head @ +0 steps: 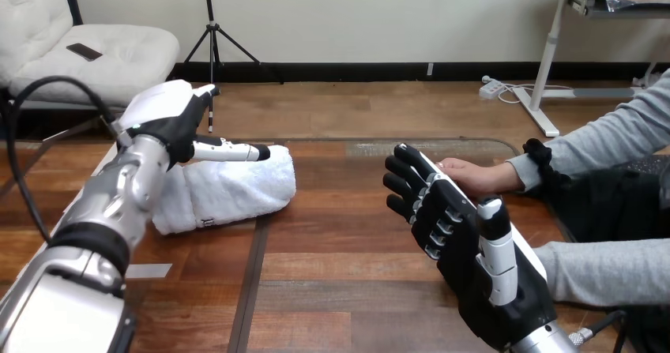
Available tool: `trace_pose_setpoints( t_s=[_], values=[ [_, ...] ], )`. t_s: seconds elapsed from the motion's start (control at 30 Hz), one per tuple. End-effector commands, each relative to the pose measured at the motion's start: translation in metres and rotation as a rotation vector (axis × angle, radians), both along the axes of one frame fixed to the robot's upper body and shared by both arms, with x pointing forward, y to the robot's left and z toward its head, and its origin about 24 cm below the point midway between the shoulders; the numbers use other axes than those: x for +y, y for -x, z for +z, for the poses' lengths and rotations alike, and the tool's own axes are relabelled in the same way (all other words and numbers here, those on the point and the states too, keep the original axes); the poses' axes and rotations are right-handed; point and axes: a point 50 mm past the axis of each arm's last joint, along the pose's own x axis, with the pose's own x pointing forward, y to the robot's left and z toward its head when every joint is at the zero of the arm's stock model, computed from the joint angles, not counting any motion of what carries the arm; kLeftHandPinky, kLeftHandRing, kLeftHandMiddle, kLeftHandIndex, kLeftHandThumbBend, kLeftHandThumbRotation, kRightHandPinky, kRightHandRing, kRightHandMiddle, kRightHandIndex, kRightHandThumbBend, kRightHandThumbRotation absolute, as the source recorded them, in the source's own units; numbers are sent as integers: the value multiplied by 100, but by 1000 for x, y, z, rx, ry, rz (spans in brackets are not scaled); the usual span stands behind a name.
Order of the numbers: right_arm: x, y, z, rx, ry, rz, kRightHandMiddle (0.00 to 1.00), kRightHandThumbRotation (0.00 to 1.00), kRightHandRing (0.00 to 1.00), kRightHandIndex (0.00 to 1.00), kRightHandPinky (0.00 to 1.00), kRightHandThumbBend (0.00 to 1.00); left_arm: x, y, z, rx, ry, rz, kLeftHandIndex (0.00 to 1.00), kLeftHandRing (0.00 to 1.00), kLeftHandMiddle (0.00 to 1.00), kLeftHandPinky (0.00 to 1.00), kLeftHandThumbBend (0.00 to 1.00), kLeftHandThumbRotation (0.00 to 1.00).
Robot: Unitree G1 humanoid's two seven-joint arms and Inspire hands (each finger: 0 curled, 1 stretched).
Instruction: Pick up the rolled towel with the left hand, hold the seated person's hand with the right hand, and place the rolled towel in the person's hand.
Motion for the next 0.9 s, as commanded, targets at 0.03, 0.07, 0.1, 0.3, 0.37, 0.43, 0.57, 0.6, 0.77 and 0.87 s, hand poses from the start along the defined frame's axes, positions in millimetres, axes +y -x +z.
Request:
trace_pose_setpoints(
  t_s=[0.03,0.07,0.1,0.3,0.37,0.43,0.57,0.6,0.77,0.87],
  values=[
    [-1,-5,27,-133,-3,9,96,100,97,95,99,94,-20,-19,41,-100,-37,-35,93,92,93,87,97,66],
    [-1,-5,27,-133,-3,9,96,100,97,95,99,94,-20,-19,41,-98,-37,-33,93,92,93,87,97,66],
    [-1,-5,26,-133,-3,9,96,100,97,95,99,94,-20,-19,41,-92,-34,-28,93,92,93,87,97,66],
    [-2,-3,27,-137,-4,10,96,100,97,94,98,94,-20,-19,38,-70,-27,-11,92,92,93,87,97,63],
    [-1,-3,27,-139,-4,11,96,100,96,94,98,93,-20,-19,37,-64,-27,-8,92,92,93,87,97,63],
    [-2,-2,27,-140,-1,10,95,100,96,94,98,93,-20,-19,36,-61,-26,-6,92,92,93,86,97,63],
    [-1,-2,28,-145,0,9,95,100,96,94,97,92,-21,-19,34,-53,-25,-4,92,92,93,86,97,62],
    [-1,-1,28,-147,0,9,95,100,96,94,97,92,-21,-18,33,-50,-32,-6,92,92,93,86,97,62],
    [-1,-1,28,-155,0,11,96,100,96,94,96,90,-23,-18,31,-42,-51,-14,92,92,93,87,97,63],
    [-1,0,28,-157,2,12,96,100,96,94,96,90,-24,-18,29,-29,-54,-16,92,93,94,88,98,64]
  ],
)
